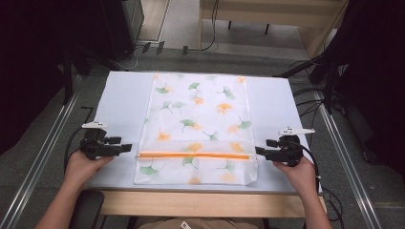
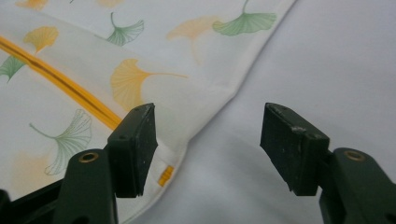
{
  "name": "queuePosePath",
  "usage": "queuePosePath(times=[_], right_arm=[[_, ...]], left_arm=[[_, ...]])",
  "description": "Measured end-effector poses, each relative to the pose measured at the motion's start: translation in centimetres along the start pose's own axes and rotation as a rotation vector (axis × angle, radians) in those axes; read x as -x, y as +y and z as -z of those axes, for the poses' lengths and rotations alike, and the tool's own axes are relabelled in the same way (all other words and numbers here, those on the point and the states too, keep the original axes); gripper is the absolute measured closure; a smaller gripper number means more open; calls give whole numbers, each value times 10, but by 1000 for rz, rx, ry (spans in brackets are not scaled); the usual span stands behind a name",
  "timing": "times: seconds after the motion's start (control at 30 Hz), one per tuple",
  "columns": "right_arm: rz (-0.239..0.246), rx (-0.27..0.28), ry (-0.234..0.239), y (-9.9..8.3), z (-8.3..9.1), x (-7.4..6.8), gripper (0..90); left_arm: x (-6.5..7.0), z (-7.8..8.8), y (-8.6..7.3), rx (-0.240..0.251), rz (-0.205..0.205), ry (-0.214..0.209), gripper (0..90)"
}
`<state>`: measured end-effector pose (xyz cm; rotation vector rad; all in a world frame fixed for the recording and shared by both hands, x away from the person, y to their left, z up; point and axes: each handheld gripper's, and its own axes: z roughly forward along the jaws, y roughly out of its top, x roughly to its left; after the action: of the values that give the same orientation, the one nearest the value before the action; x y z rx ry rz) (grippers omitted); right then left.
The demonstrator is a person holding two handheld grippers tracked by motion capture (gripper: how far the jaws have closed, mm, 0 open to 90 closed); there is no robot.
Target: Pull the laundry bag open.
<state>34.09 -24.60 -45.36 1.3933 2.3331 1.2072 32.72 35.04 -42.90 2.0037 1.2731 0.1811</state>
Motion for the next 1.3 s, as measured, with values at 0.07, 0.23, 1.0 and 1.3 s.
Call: queuePosePath(times=[0.07, 0.23, 1.0, 1.3], right_arm=[[-6, 11, -11, -1, 3, 5, 354], [-6, 34, -41, -4, 8, 16, 325], [-11, 34, -103, -7, 3, 27, 309], [-13, 26, -99, -7, 3, 27, 309]], left_arm=[[-3, 1, 0, 4, -1, 12, 332], [-9, 3, 0, 29, -10, 36, 327], [-15, 3, -2, 35, 12, 80, 300], [-15, 2, -2, 20, 19, 96, 300]])
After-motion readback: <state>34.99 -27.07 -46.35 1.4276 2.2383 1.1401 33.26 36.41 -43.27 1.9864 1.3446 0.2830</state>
